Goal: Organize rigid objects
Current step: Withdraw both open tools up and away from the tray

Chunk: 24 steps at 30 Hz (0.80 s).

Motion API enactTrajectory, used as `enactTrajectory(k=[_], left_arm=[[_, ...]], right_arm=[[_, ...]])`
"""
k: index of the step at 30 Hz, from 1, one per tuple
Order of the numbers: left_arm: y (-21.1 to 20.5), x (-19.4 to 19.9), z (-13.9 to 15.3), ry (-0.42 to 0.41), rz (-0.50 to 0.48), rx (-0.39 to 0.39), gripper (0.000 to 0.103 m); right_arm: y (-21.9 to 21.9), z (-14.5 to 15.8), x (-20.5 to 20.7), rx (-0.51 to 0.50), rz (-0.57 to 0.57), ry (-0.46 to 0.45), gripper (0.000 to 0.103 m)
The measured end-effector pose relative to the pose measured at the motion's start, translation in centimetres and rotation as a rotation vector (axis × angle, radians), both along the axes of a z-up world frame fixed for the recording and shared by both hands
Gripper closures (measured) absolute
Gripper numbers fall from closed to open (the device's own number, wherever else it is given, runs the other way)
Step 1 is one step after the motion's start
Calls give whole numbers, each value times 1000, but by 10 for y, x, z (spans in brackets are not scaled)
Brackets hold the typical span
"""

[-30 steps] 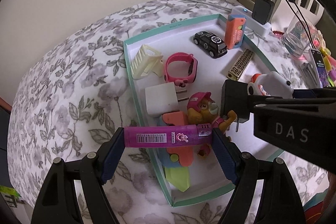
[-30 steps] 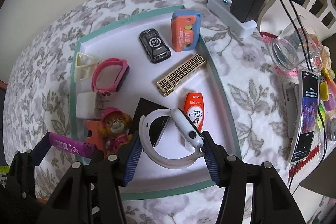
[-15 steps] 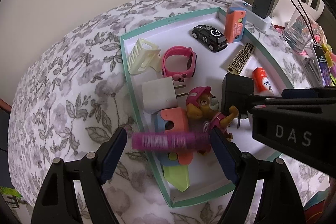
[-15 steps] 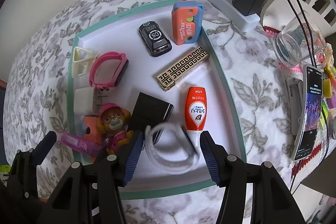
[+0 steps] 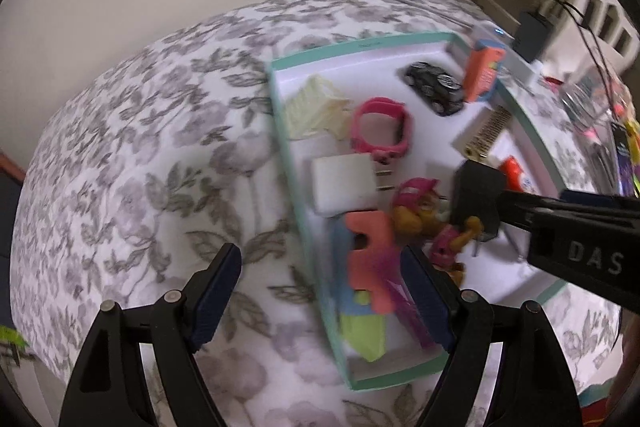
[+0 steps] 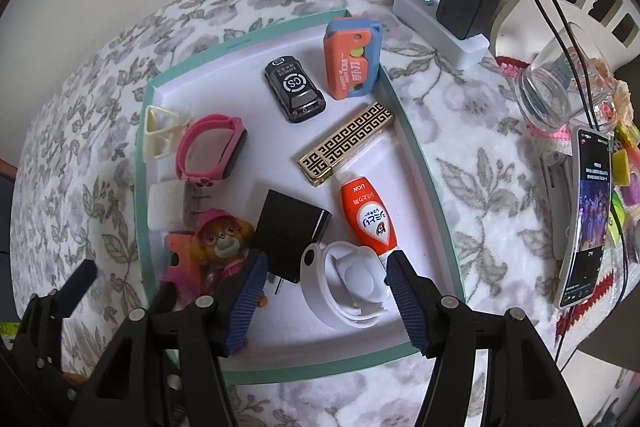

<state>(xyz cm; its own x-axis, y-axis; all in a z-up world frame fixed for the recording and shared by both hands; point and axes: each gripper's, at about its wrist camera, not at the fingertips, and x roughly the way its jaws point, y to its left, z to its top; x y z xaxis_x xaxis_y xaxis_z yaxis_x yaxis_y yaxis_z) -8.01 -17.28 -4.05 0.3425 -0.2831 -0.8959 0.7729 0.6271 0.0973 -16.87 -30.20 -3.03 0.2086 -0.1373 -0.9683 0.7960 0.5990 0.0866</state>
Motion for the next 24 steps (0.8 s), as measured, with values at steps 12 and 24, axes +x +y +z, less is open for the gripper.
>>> enactTrajectory(k=[12, 24], left_arm=[[40, 47, 3, 9, 230, 30, 21], [67, 59, 12, -8, 301, 29, 21]], right_arm=[[22, 4, 11, -33, 58, -2, 29], [39, 5, 17, -58, 86, -1, 5]])
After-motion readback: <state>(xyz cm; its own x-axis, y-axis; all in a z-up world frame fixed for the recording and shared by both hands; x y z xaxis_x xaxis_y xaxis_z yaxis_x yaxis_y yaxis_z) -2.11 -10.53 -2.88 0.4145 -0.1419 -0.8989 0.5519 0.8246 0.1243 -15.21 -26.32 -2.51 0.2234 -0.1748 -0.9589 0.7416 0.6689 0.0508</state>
